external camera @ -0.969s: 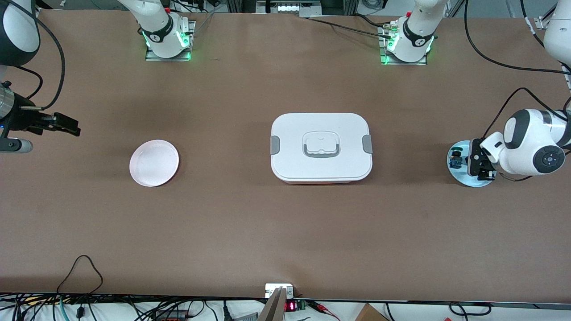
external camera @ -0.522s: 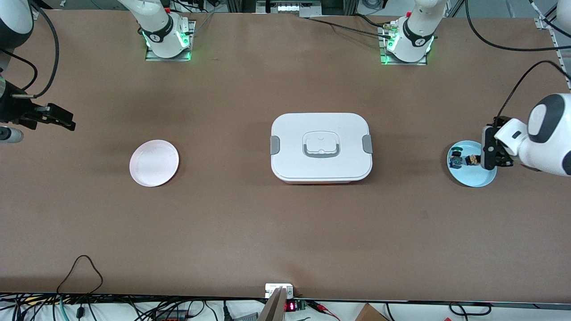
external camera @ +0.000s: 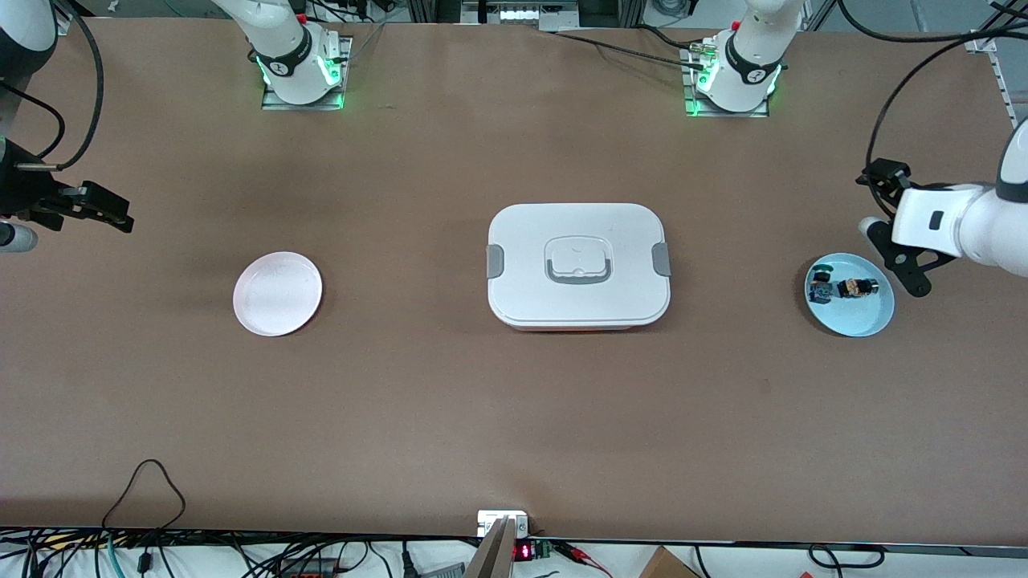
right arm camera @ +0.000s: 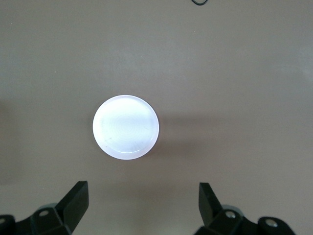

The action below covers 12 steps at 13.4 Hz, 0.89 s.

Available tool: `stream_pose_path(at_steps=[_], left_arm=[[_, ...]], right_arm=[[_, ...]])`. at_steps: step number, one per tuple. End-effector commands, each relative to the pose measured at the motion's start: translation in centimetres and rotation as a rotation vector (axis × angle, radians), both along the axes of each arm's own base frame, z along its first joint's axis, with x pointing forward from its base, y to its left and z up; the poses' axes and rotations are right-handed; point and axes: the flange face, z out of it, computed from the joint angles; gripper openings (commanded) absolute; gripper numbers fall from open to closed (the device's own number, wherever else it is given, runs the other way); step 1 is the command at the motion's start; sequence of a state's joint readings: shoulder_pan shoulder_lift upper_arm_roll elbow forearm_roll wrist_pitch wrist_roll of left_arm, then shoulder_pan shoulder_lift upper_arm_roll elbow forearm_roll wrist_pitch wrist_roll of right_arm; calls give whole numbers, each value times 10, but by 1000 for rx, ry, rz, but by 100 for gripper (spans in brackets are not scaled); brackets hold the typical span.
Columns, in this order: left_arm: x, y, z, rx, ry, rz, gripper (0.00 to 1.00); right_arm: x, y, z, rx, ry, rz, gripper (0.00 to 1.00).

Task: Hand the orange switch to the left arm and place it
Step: 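Open the left gripper and lift it off the switch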

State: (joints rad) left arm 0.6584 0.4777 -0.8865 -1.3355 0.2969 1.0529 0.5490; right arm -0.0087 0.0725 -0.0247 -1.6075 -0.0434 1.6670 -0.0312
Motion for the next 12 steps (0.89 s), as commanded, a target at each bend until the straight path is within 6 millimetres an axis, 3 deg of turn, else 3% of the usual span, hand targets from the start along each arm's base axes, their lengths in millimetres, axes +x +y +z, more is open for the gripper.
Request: stream_pose_path(at_steps=[1,3,6,10,11,12], left_arm=[[-4,-40,55,107,-95,105,100],[-7,-47,86,202,-178,262,100],[1,-60,102,290,-360,397,100],[6,-17,102,177,-453,647,100],[3,-16,107,178,-461,657,100],[-3,-30,110,190,-468,644,100]], right_arm=[[-2,20,6,10,-6,26,100],[-2,19,6,12,-6,22,100],[-3,19,7,12,-4,19,100],[-6,10,13,11,9,1,100],[-6,11,13,11,11,3,100],[-6,11,13,11,11,3,100]])
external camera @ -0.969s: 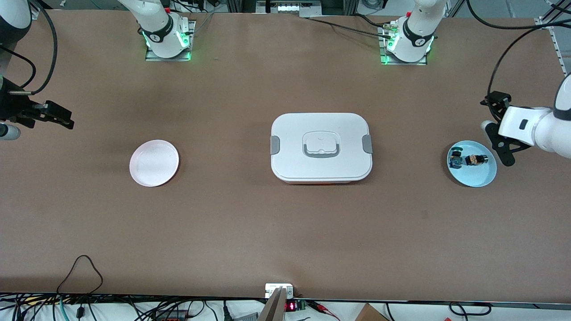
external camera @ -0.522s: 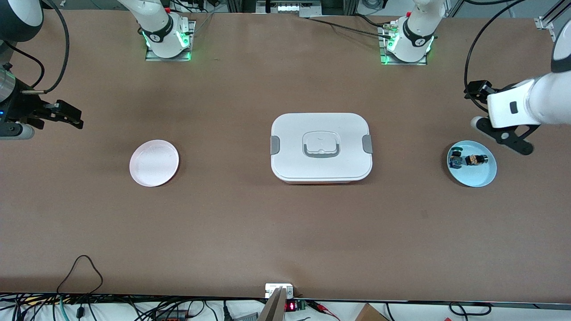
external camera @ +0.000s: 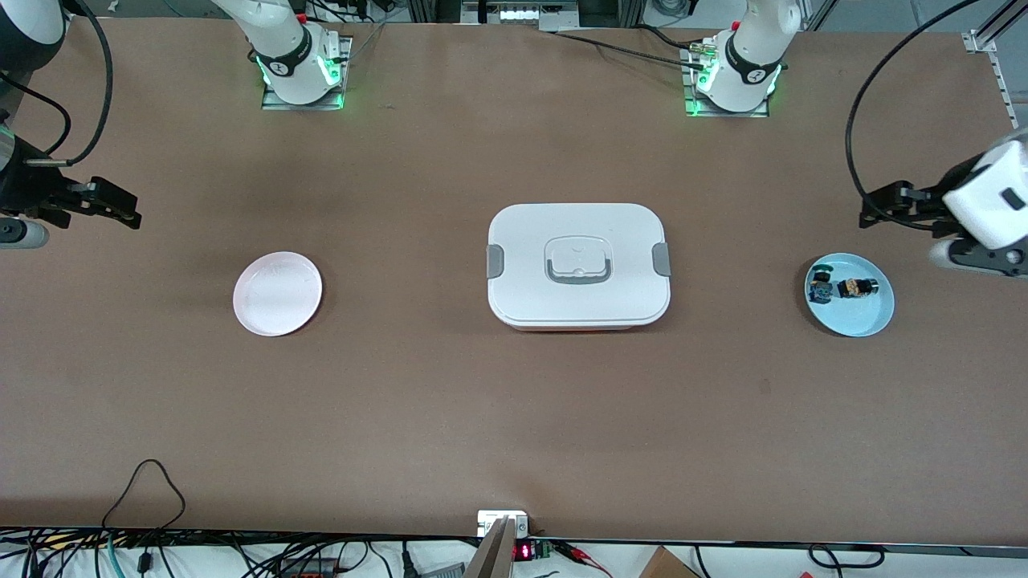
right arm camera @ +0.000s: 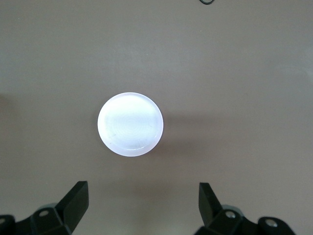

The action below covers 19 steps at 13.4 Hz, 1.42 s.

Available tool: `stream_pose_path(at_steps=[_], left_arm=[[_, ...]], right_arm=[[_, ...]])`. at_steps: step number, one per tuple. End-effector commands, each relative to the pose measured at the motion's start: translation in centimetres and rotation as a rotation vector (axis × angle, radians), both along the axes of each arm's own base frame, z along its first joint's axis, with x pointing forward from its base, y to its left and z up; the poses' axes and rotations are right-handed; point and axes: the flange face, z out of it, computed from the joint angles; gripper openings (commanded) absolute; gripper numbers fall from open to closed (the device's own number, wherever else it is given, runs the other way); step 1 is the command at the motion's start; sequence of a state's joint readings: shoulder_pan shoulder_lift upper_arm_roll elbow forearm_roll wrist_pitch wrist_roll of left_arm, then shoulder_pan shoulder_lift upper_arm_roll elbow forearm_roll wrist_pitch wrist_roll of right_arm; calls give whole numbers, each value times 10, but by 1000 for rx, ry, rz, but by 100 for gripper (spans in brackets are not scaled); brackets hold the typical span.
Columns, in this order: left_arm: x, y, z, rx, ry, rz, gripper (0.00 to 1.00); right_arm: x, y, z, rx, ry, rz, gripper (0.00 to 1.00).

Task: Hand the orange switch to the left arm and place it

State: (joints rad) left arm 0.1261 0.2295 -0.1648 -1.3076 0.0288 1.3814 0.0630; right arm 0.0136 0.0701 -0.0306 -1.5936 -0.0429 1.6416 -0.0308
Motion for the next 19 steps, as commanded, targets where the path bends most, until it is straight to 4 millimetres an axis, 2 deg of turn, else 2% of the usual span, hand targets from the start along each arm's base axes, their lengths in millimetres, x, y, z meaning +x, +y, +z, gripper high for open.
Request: stream_pose_path(at_steps=[1,2,3,6,9,10,14,19], left_arm=[[-26,-12,7,31,-33,17,100],[-33,-10,12,41,-88,12,100],[-42,-6,5,37,-105,17,100],[-47,4,-14,-51,-153,64,100],[-54,11,-13,-53,-150,86,100],[-56,-3,-13,-51,-138,69,100],[-62,-9,-13,-6,-98,87,100],[-59,-17,-11,-1,-104,85,100]], right_arm=[[-4,1,8,11,2,-13,100],[-4,1,8,11,2,-13,100],[-4,1,8,11,2,-13,100],[-4,1,8,11,2,-13,100],[-4,2,8,11,2,-11,100],[-4,3,8,12,0,-10,100],[-4,6,13,11,-4,-4,100],[-6,4,14,11,10,-6,100]])
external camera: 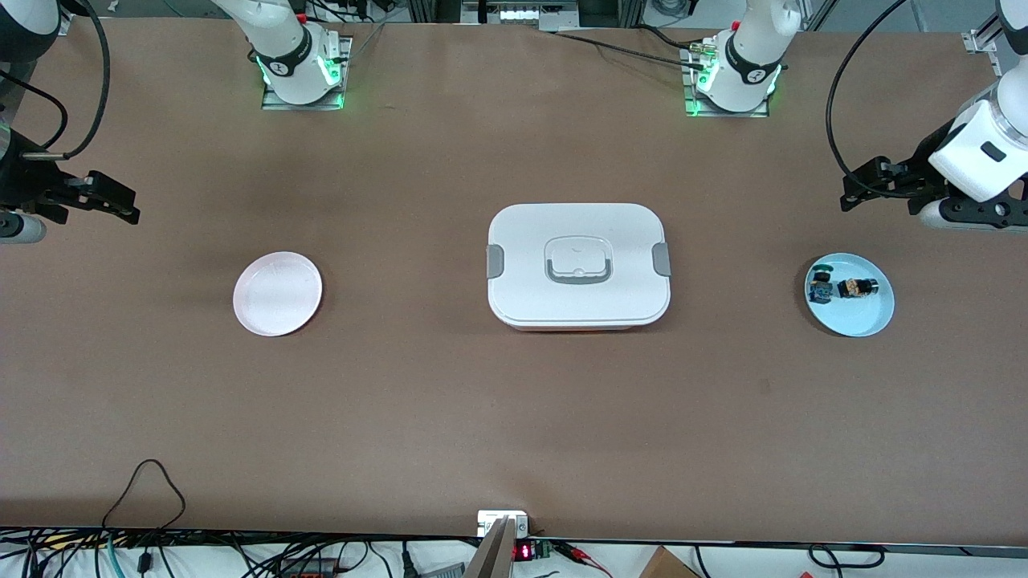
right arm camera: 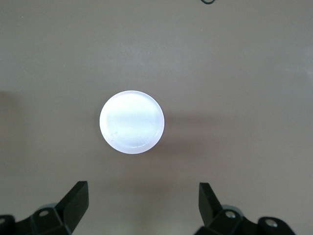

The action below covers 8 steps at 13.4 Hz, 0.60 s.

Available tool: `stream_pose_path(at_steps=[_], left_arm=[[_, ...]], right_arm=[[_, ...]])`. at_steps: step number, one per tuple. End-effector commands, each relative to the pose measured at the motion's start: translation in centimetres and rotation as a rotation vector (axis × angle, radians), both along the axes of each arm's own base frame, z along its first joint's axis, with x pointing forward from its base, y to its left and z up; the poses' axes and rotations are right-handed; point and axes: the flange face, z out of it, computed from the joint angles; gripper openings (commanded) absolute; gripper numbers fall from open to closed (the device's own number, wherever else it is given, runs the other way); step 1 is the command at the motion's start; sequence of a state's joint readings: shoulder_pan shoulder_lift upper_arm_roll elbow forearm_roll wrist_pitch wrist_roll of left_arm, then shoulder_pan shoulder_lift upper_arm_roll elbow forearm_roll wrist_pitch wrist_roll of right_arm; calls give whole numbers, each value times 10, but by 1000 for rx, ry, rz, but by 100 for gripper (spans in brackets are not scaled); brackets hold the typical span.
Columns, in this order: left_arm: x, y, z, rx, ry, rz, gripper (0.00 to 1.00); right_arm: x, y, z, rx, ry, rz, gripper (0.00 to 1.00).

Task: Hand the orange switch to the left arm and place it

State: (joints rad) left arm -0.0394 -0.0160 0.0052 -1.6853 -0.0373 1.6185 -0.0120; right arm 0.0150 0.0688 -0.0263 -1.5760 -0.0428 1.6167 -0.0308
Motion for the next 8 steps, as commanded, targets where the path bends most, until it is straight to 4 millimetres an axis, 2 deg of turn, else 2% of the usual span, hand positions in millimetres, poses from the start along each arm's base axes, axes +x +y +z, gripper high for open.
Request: stream_pose_path(at_steps=[1,8], left_arm=[[-5,-2,6,23,-5,-1,100],[0,-6,11,22,-10,-2,100]], right_arm=[[-4,0,7,11,5,-10,100],[-5,2,7,12,10,-8,100]])
